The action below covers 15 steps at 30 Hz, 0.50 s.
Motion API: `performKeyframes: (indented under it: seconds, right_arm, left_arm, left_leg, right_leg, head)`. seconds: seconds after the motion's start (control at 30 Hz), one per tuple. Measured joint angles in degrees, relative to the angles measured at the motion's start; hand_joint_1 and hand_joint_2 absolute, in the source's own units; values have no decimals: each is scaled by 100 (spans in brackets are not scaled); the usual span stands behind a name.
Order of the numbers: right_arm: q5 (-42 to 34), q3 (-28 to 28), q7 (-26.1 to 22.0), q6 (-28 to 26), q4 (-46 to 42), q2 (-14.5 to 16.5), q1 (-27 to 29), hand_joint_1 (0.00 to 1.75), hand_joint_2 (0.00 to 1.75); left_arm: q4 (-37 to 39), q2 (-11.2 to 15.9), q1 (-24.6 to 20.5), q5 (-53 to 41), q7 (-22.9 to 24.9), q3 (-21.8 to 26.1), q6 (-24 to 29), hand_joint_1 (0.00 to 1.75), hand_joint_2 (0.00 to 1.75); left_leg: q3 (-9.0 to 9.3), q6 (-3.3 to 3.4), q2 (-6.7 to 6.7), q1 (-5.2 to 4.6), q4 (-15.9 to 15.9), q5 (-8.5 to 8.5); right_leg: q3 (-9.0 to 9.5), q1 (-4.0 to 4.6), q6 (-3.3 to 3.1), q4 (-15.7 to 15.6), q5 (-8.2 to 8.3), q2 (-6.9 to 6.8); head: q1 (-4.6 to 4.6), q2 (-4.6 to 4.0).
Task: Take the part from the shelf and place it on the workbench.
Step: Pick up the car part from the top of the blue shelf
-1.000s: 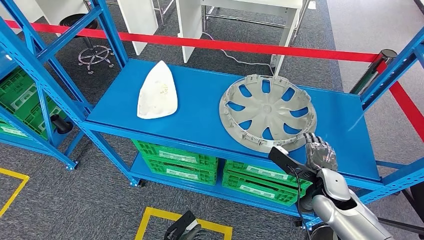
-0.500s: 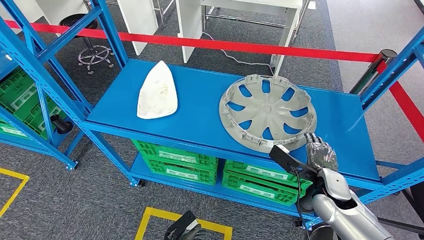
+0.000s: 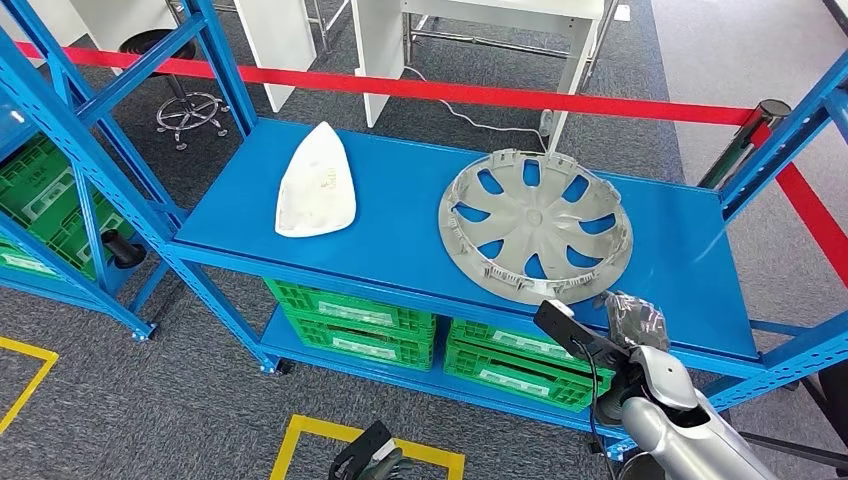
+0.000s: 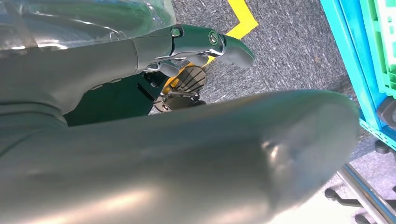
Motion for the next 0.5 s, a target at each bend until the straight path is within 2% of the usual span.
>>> performKeyframes:
  seconds: [0.07,0.13,0.17,0.2,0.27,0.3,0.4,0.5]
  right_arm:
    - [-8,1,2,4,0,0,19,161,175]
    - [-14,2,6,5,0,0,28,142,175]
    - [-17,2,10,6,0,0,35,123,175]
    - [-18,2,14,8,0,0,41,84,175]
    - [-19,-3,20,5,0,-1,40,22,175]
    - [-15,-7,24,1,0,-1,30,0,175]
    - [29,-18,32,-10,0,-2,-10,0,175]
    - [132,-19,32,-32,0,-2,-30,0,44]
  left_arm:
    - [0,0,1,1,0,0,0,0,0]
    - [0,0,1,3,0,0,0,0,0]
    - [0,0,1,4,0,0,0,0,0]
    - [0,0,1,4,0,0,0,0,0]
    - [0,0,1,4,0,0,0,0,0]
    - [0,0,1,4,0,-1,0,0,0]
    - [0,0,2,4,0,-2,0,0,0]
    - [0,0,2,4,0,-2,0,0,0]
  left_leg:
    - [1,0,0,0,0,3]
    - [3,-1,0,0,0,5]
    - [3,-2,0,0,0,5]
    - [4,-3,1,0,0,6]
    - [5,-4,3,-1,0,7]
    - [6,-5,4,-1,0,8]
    - [8,-4,4,-1,1,15]
    - [8,-7,4,0,0,17]
  right_leg:
    - [2,0,0,0,3,-1]
    - [3,0,0,0,8,0]
    - [3,0,-1,0,10,1]
    - [3,0,-3,0,11,3]
    - [4,0,-4,-1,13,6]
    - [4,-1,-5,-1,13,7]
    - [5,0,-6,-1,15,4]
    - [5,0,-7,-1,15,3]
  head:
    - [-1,0]
    - [1,0]
    - [3,0]
    - [3,0]
    - [5,-1]
    - [5,-1]
    - [5,0]
    - [5,0]
